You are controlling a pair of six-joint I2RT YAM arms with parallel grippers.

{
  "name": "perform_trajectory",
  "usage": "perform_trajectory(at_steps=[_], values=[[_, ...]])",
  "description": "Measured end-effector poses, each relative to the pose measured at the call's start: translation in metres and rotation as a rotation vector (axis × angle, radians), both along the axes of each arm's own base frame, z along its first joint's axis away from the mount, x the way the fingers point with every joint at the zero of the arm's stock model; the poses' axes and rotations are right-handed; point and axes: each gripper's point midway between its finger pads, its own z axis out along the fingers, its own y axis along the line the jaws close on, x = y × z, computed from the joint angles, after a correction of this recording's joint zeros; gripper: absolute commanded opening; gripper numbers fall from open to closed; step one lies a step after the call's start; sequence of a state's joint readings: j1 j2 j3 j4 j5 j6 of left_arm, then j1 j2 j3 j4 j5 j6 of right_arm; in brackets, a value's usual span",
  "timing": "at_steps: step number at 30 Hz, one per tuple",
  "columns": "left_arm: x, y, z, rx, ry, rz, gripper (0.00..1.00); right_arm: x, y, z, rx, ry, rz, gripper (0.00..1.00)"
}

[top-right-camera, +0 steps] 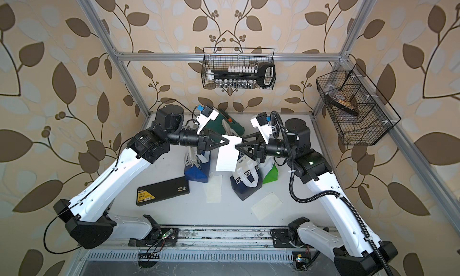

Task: Staple the receipts to the bags
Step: Hold the receipt from the takeout bag.

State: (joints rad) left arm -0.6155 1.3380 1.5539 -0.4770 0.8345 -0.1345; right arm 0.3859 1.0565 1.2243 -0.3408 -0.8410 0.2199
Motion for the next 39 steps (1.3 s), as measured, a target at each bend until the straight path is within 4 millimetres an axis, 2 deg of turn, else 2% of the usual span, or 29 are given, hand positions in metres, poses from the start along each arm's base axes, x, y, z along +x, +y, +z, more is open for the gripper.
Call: perform_trajectory(at_steps=[3,6,7,8,9,10,12,13,16,21,24,26,32,35,39], values=[[0.001,-0.001,0.0,-0.006,-0.003,0.001,0.0,-0.002,0.003,0.004,0.029,0.021,0.025,0.02],[0.002,-0.001,0.004,-0.017,-0.015,0.002,0.0,-0.002,0.005,0.004,0.041,0.034,0.04,0.0],[0.002,-0.001,0.004,-0.019,-0.019,0.003,0.03,-0.002,0.005,0.004,0.042,0.038,0.041,0.0],[0.003,-0.001,0.004,-0.018,-0.019,0.006,0.1,-0.001,0.005,0.004,0.041,0.04,0.039,0.0],[0.003,-0.001,0.004,-0.016,-0.018,0.009,0.37,-0.001,0.005,0.002,0.038,0.044,0.038,0.0],[0.005,-0.001,0.004,-0.015,-0.019,0.016,0.5,-0.001,0.005,-0.001,0.027,0.049,0.033,0.0],[0.008,0.0,0.001,-0.004,-0.018,0.035,0.62,0.0,0.002,-0.007,-0.01,0.061,0.017,0.0],[0.01,0.0,-0.001,0.005,-0.015,0.049,0.64,0.0,0.001,-0.011,-0.039,0.064,0.01,0.0],[0.016,0.003,-0.009,0.04,-0.019,0.089,0.69,-0.004,-0.005,-0.014,-0.116,0.047,0.003,0.0],[0.023,0.009,-0.022,0.103,-0.036,0.137,0.7,-0.02,-0.016,-0.019,-0.232,0.017,0.013,0.0],[0.025,0.011,-0.028,0.133,-0.036,0.147,0.72,-0.026,-0.022,-0.038,-0.334,0.026,0.014,0.0],[0.026,0.011,-0.032,0.148,-0.034,0.145,0.72,-0.029,-0.025,-0.057,-0.424,0.046,0.01,0.0],[0.03,0.007,-0.05,0.183,-0.001,0.137,0.72,-0.014,-0.039,-0.107,-0.619,0.061,-0.055,0.0],[0.029,0.002,-0.066,0.212,0.023,0.131,0.71,-0.002,-0.045,-0.121,-0.665,0.049,-0.103,0.0],[0.025,-0.008,-0.086,0.253,0.05,0.112,0.7,0.01,-0.045,-0.128,-0.688,0.029,-0.127,0.0]])
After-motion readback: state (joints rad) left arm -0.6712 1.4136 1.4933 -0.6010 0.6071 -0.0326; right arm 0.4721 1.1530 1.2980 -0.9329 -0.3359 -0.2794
